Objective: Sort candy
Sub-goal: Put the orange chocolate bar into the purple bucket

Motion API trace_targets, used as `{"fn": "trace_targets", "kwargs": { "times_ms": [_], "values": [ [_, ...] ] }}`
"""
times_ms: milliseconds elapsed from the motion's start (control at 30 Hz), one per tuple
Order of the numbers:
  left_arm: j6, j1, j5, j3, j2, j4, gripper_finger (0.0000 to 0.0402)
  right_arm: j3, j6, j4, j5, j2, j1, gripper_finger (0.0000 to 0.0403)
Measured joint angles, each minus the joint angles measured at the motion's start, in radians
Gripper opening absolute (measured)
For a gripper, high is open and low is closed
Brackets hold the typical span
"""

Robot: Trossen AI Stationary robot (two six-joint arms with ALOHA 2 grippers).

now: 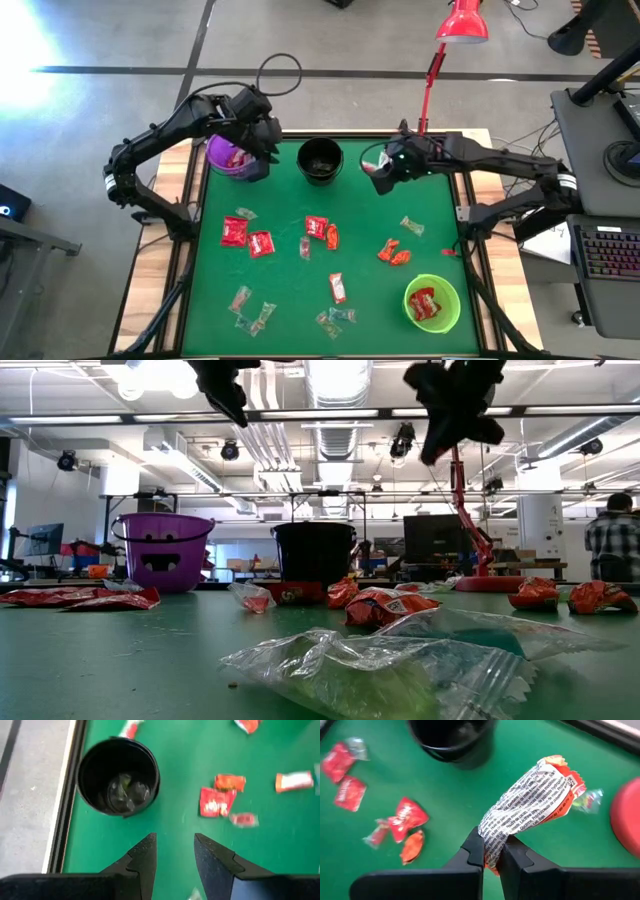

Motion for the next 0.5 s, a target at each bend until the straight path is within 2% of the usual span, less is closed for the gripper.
{"fn": "trace_targets", "kwargs": {
  "times_ms": [200, 400, 500],
  "values": [
    [-0.124, 0.000, 0.059, 0.000, 0.000, 0.003, 0.0114, 0.017, -0.055, 0.005, 0.000, -0.007, 0.037, 0.0018],
    [-0.225, -0.006, 0.233, -0.007, 0.002, 0.036, 0.0118, 0.019, -0.153, 0.028, -0.047, -0.003, 0.055, 0.0017],
    [-0.266, -0.010, 0.253, -0.013, 0.015, 0.045, 0.0126, 0.022, -0.183, 0.037, -0.055, -0.003, 0.064, 0.0017]
  ]
}}
